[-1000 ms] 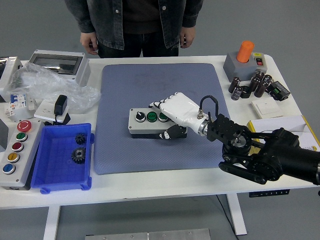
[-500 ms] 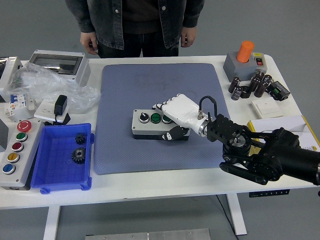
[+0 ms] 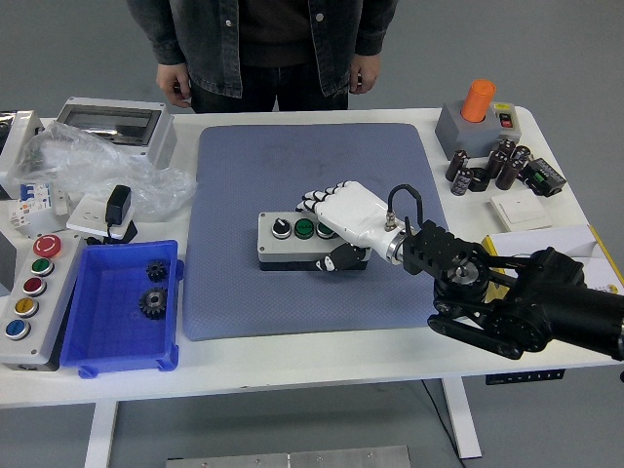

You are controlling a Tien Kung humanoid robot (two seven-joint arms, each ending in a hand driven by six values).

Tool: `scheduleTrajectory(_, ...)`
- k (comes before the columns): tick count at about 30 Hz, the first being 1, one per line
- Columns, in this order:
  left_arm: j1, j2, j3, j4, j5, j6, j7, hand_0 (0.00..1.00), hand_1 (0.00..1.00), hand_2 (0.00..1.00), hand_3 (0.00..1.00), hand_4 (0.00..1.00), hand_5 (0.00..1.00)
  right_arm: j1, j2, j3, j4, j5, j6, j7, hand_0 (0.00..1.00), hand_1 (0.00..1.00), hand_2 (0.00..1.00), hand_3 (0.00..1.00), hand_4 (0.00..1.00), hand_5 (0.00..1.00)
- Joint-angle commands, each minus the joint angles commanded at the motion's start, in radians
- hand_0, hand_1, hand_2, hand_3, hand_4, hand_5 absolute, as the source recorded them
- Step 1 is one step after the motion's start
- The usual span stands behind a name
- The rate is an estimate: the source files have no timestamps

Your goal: Pick up the button,place it on the desk,press the button,press the button

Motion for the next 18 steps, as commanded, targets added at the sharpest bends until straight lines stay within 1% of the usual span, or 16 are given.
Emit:
scheduleTrajectory(2,0.0,0.0,0.0,0.0,0.0,-0.001,0.0,0.567,0.624,0.606,0.634,0.809,0.299,0.0,-0.001,0.003,0.002,0.004,0.003,0.002,0.618,0.733,0.873,0.918,0.845,0.194)
scheduleTrajectory(3,0.001,0.0,0.0,0.0,0.0,-0.002,0.0,0.568,0.624,0.607,0.631,0.809,0.3,0.0,-0.001,0.004,0.003,0.007,0.005,0.002,0.619,0.736,0.879,0.94,0.886,0.237)
scheduleTrajectory(9,0.001,-0.001,0.004,0.001,-0.002,-0.007,-0.001,0.568,0.624,0.607,0.631,0.809,0.3,-0.002,-0.002,0.014,0.01,0.021,0.024,0.007,0.619,0.736,0.879,0.94,0.886,0.237)
scheduleTrajectory(10,0.001,-0.001,0.005,0.001,-0.003,-0.008,-0.001,0.568,0.624,0.608,0.626,0.809,0.299,-0.002,-0.003,0.016,0.011,0.022,0.027,0.007,0.614,0.737,0.884,0.959,0.964,0.321)
scheduleTrajectory(15,0.001,-0.003,0.009,0.001,-0.005,-0.01,-0.004,0.568,0.624,0.608,0.626,0.809,0.299,-0.003,-0.016,0.039,0.037,0.041,0.046,0.014,0.614,0.737,0.884,0.959,0.964,0.321)
scheduleTrajectory(16,0.001,-0.003,0.01,0.001,-0.006,-0.01,-0.005,0.568,0.625,0.608,0.625,0.809,0.298,-0.003,-0.022,0.047,0.049,0.046,0.051,0.016,0.62,0.742,0.902,0.998,0.998,0.417)
scheduleTrajectory(18,0.002,-0.004,0.012,0.001,-0.007,-0.011,-0.007,0.568,0.625,0.608,0.625,0.809,0.298,-0.008,-0.045,0.075,0.087,0.063,0.059,0.021,0.62,0.742,0.902,0.998,0.998,0.417)
